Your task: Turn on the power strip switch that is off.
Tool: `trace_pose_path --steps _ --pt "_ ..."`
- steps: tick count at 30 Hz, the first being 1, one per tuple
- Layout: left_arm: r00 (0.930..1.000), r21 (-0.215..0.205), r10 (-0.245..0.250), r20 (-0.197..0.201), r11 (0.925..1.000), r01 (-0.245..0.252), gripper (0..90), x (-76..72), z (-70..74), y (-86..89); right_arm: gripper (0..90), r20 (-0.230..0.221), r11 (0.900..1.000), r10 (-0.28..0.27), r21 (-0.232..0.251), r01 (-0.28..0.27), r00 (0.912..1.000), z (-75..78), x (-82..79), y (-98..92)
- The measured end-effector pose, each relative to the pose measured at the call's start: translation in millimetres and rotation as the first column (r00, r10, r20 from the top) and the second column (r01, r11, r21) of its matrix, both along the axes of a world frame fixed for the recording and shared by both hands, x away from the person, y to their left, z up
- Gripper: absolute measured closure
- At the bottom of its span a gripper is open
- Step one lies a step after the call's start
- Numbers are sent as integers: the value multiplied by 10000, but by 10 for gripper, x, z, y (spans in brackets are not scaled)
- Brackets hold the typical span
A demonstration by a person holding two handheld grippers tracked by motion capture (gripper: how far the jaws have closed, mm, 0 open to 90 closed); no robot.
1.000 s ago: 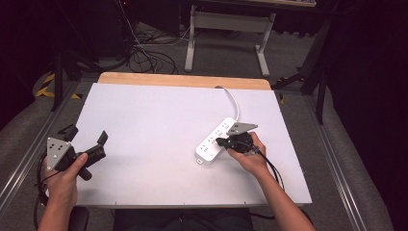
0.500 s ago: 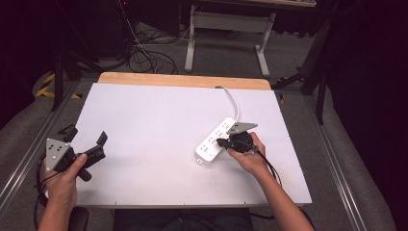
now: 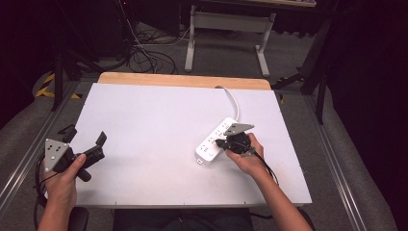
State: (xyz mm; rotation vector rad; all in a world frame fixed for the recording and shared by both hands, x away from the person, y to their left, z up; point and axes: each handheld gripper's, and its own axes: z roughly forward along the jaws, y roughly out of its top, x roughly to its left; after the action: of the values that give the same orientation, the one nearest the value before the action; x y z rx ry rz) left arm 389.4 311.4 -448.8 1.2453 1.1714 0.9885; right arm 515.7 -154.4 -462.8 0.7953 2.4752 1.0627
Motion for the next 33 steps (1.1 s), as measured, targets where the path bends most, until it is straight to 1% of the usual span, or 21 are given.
trace_pose_path --steps 17,33 --pt "10000 -13 -15 -17 10000 15 39 -7 -1 2 900 75 10000 -11 -63 12 10000 2 -5 8" --pt "10000 -32 -46 -48 10000 46 39 -11 -3 2 900 -10 10000 -43 17 43 10000 2 2 1"
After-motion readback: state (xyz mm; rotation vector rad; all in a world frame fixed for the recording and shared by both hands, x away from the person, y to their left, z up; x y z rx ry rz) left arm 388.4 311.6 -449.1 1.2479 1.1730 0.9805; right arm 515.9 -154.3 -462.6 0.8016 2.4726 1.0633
